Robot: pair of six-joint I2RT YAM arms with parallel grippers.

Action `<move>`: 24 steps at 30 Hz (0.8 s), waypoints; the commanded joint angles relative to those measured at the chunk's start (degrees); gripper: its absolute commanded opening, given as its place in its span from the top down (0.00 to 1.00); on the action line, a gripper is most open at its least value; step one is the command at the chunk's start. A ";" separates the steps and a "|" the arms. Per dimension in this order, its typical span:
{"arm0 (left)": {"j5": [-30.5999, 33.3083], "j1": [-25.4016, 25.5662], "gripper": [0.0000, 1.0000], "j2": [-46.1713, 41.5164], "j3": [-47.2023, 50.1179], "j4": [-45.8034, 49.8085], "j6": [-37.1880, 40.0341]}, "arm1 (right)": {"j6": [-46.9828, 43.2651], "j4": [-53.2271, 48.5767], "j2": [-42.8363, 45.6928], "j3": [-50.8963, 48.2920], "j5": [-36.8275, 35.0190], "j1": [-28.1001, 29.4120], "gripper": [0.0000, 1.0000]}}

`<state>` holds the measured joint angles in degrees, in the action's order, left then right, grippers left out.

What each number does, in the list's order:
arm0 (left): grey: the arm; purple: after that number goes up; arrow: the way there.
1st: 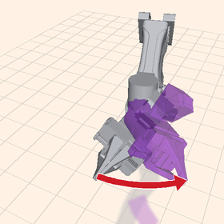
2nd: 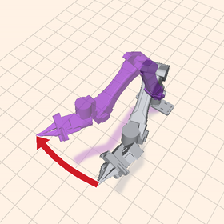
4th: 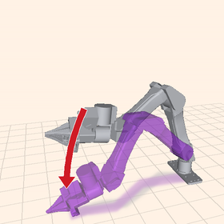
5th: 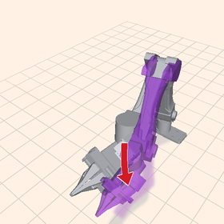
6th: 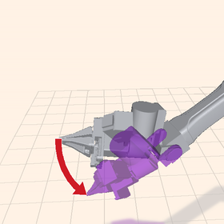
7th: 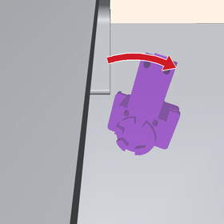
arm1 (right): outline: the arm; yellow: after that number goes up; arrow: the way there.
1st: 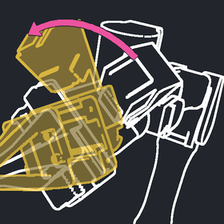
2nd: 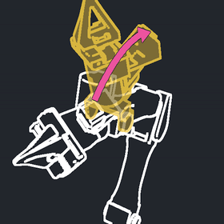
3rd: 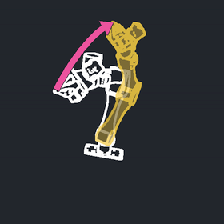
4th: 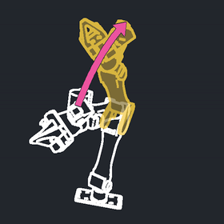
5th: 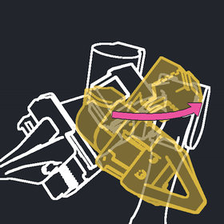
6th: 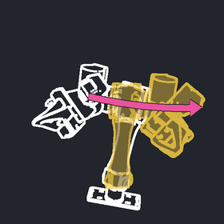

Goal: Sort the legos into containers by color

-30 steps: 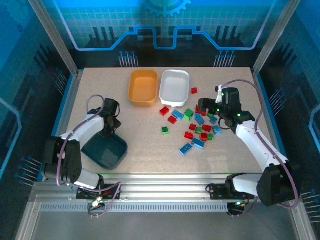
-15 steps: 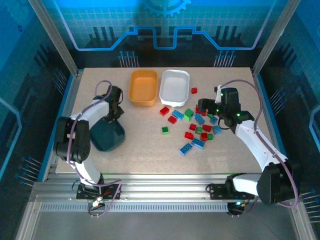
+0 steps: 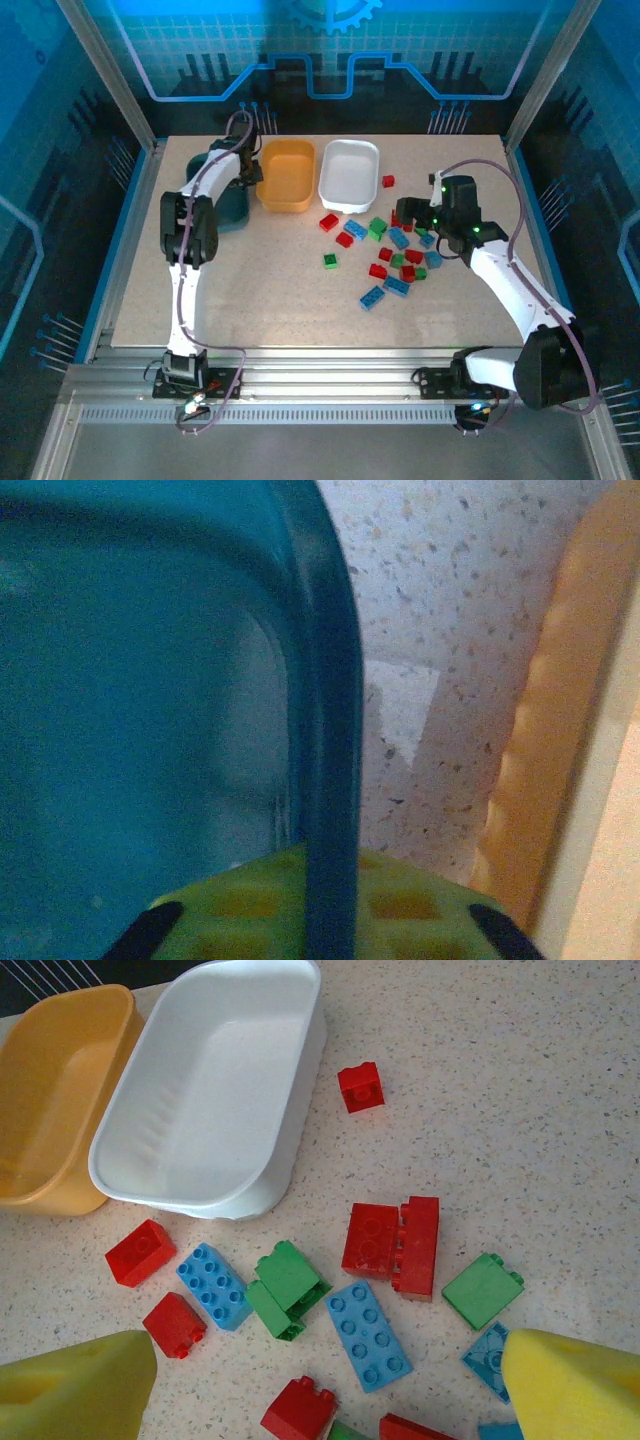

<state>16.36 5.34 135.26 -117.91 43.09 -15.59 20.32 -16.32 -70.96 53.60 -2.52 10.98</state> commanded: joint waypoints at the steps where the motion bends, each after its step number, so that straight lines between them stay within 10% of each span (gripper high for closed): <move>1: -3.18 -0.77 0.63 -1.35 -3.08 1.81 4.89 | -0.82 -0.34 -0.25 0.36 0.18 0.89 0.09; 7: -0.40 -1.31 0.19 -11.96 1.10 -0.31 3.23 | -0.80 -0.37 -0.71 0.53 0.78 1.14 0.10; 15: 4.54 -12.93 0.33 -14.09 5.95 6.50 -4.70 | -0.84 -0.27 -0.87 0.72 1.52 1.69 0.10; 24: -5.59 -17.39 0.46 -10.01 10.24 1.02 1.93 | -1.00 -0.28 -1.57 0.99 1.56 1.76 0.10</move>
<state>16.51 -13.93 124.33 -109.49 44.86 -16.69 20.29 -16.29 -71.83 53.60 -1.85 11.73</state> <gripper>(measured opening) 0.552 0.904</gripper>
